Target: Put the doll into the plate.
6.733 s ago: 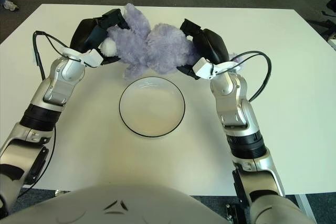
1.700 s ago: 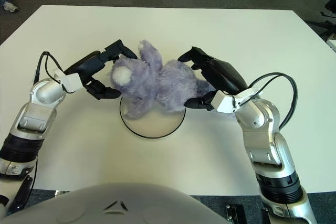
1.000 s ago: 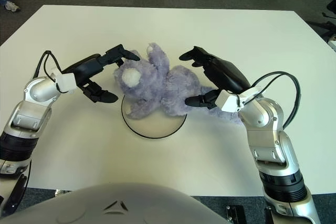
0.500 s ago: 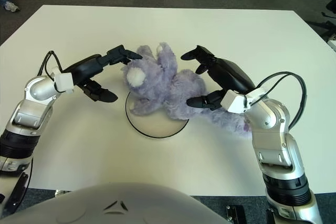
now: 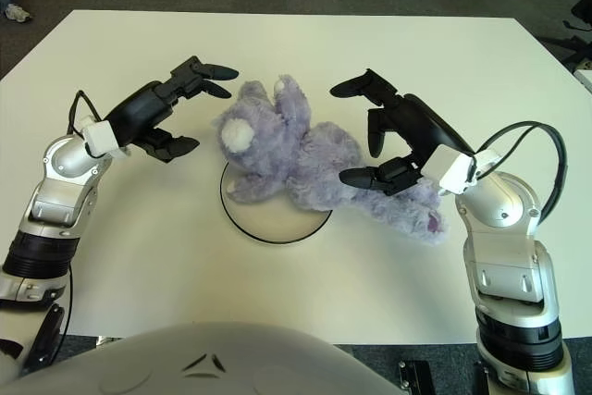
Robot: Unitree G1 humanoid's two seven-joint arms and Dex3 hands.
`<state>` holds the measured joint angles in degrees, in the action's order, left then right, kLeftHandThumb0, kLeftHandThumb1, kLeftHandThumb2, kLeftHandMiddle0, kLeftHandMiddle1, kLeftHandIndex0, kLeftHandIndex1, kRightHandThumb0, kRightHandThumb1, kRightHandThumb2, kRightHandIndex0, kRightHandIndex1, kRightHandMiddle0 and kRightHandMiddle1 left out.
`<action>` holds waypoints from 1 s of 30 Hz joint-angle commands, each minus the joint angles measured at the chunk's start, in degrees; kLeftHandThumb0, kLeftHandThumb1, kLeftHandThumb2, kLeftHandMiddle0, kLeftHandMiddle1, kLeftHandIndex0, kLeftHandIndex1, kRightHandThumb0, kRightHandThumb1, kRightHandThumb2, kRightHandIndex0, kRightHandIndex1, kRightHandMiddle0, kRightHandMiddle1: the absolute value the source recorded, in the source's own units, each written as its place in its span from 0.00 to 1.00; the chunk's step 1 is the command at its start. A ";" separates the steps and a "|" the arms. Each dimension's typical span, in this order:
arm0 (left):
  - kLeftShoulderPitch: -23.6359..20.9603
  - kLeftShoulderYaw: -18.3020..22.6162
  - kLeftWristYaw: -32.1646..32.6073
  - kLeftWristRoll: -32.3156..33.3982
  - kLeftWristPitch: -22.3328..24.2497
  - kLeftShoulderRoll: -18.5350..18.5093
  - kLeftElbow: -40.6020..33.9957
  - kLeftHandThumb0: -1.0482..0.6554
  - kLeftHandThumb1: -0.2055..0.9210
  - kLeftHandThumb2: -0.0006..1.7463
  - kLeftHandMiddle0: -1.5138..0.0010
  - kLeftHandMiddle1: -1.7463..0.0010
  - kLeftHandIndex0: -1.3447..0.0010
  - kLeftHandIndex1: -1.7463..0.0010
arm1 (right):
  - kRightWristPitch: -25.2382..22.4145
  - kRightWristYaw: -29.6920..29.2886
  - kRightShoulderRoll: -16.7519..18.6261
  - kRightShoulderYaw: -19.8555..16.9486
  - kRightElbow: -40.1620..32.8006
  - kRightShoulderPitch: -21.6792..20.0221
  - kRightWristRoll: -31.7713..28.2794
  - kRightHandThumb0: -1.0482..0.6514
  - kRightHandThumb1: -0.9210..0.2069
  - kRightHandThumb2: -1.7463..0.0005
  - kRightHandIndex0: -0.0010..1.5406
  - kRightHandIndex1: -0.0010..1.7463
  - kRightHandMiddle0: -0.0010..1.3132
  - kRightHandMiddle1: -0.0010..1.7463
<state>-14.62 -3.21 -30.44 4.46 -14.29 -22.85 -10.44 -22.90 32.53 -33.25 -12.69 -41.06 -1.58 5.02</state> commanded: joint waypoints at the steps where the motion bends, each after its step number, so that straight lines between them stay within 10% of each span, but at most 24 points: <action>1: 0.22 2.08 4.61 -0.30 -0.18 2.62 1.64 0.05 1.00 0.31 0.94 0.58 1.00 0.47 | -1.05 -0.73 -0.76 -1.69 0.05 -1.90 -1.60 0.29 0.64 0.45 0.51 0.93 0.00 0.54; 9: -2.03 4.31 12.04 -2.99 -5.10 6.68 6.06 0.14 1.00 0.29 0.93 0.46 1.00 0.37 | -2.45 -2.37 -1.55 -3.19 0.07 -3.14 -1.30 0.38 0.71 0.36 0.15 0.58 0.00 0.60; 30: -7.17 6.52 21.63 -7.81 -8.68 8.32 14.00 0.27 0.94 0.39 0.81 0.33 0.96 0.22 | -1.70 -6.39 -3.25 -3.95 3.82 -6.98 -0.45 0.48 0.66 0.31 0.11 0.39 0.00 0.59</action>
<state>-20.05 2.62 -10.00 -3.83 -23.64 -15.16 2.68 -22.85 26.05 -36.02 -16.20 -37.75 -7.20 5.57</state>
